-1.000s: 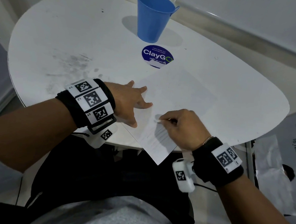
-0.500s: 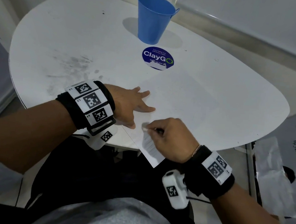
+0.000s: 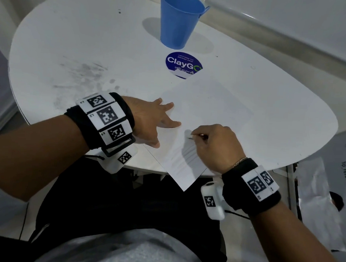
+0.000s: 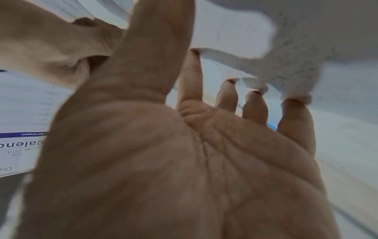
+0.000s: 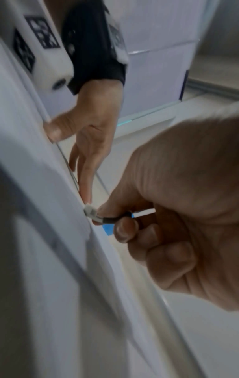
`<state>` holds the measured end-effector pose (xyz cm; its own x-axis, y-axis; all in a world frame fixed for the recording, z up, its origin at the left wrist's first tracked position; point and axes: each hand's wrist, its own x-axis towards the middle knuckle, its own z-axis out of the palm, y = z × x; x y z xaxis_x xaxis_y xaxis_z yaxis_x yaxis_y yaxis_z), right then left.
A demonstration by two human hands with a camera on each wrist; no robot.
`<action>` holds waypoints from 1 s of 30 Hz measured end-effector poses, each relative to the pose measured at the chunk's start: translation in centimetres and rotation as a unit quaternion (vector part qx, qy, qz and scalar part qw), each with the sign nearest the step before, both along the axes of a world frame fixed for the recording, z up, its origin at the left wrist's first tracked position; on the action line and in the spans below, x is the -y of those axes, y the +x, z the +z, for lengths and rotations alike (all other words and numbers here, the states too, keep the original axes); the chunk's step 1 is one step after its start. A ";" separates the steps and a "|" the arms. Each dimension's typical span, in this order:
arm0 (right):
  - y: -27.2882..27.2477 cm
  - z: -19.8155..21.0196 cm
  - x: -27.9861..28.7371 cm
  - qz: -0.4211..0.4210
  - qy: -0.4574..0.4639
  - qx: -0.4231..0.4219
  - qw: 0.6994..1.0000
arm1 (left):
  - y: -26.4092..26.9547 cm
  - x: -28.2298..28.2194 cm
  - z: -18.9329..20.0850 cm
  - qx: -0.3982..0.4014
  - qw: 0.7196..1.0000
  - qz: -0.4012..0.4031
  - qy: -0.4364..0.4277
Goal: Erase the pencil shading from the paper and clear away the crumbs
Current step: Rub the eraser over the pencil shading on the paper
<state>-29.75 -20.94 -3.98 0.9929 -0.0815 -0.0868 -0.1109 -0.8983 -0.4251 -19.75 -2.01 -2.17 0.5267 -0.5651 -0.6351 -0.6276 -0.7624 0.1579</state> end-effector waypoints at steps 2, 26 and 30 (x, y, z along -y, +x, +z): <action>-0.5 -0.2 -0.6 0.020 -0.011 -0.003 1.000 | 0.1 0.0 0.0 -0.002 1.000 -0.001 0.001; -0.1 -1.2 0.4 -0.023 0.075 0.020 0.997 | 0.3 -0.3 -0.4 0.000 0.998 0.017 -0.061; -1.7 -0.9 -2.1 0.061 0.072 -0.001 0.996 | 0.2 -0.4 -0.4 -0.013 0.997 0.034 -0.063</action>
<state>-31.42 -18.88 -4.85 0.9945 0.0527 -0.0901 -0.0055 -0.8352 -0.5499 -19.55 -1.61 -2.56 0.5516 -0.6045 -0.5747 -0.5691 -0.7765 0.2706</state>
